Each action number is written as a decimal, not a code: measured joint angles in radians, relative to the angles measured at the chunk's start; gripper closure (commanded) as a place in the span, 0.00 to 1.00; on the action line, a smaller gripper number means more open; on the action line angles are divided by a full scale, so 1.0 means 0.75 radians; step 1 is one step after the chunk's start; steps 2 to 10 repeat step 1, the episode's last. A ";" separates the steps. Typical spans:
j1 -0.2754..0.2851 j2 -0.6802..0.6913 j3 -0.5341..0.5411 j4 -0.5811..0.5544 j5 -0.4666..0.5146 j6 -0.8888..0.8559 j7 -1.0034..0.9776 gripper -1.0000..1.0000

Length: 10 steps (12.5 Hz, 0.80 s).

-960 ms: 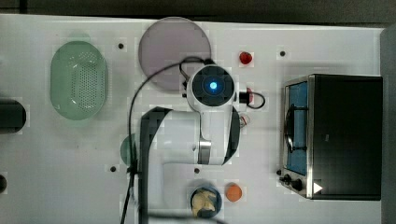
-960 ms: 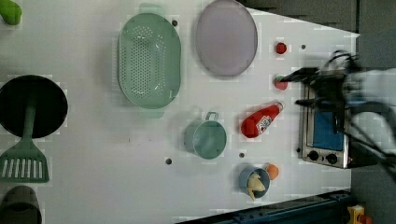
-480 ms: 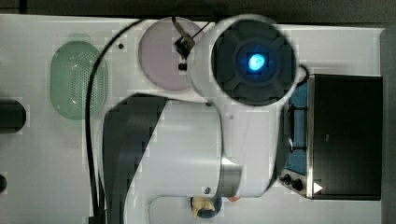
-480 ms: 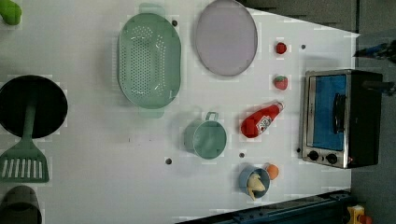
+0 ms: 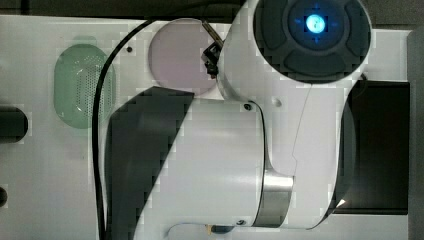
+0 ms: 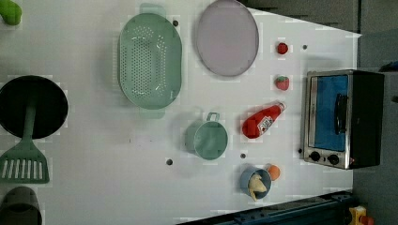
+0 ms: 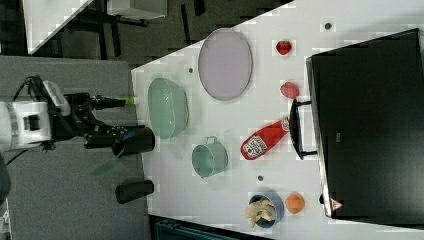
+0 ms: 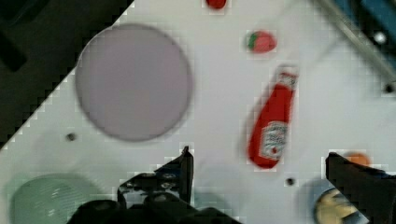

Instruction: Pick Ketchup from oven and place it on table.

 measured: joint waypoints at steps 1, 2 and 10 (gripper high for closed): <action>0.003 0.007 0.006 0.022 -0.032 -0.057 0.000 0.00; 0.003 0.007 0.006 0.022 -0.032 -0.057 0.000 0.00; 0.003 0.007 0.006 0.022 -0.032 -0.057 0.000 0.00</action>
